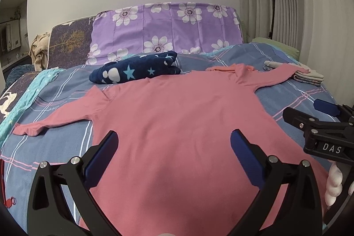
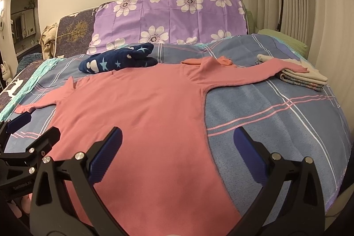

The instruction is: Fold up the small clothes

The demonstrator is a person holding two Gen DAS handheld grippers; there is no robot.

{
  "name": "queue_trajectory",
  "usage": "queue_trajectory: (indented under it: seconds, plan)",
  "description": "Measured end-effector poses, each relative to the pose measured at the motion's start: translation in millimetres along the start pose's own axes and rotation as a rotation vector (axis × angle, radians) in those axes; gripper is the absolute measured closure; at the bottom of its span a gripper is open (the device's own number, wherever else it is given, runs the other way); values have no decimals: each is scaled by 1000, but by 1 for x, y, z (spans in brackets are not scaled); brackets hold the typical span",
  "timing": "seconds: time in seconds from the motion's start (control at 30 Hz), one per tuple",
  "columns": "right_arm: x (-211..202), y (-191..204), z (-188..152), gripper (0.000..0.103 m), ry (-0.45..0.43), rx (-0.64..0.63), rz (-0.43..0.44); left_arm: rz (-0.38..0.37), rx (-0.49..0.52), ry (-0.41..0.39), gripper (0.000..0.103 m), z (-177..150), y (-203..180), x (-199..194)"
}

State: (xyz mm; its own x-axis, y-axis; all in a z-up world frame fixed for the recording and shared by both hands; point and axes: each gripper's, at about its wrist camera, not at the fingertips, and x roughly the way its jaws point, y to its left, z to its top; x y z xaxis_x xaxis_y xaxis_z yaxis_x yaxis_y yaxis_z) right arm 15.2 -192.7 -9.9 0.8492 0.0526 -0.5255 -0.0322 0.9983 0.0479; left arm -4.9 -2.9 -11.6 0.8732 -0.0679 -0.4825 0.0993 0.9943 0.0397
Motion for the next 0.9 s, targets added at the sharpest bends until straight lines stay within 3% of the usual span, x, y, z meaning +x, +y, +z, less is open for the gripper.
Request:
queue_trajectory:
  seconds: [0.17,0.27,0.37,0.43,0.53,0.67,0.9]
  plan:
    - [-1,5,1,2,-11,-21,7,-12,-6,-33,1,1,1,-3]
    - [-2,8,0,2,-12,-40,13,-32,-35,-131,1,4,4,-16]
    - [-5,10,1,3,-23,-42,28,-18,-28,-177,1,8,6,-22]
    - [-9,9,2,6,-40,-32,27,-7,-26,-168,1,9,6,-21]
    - [-12,9,5,13,-49,-24,26,-1,-54,-77,1,10,10,-12]
    - [-13,7,6,23,-45,-16,37,-37,-133,-8,18,6,24,-3]
    - [-11,11,5,27,-26,-22,70,-46,-114,14,23,-2,26,-5]
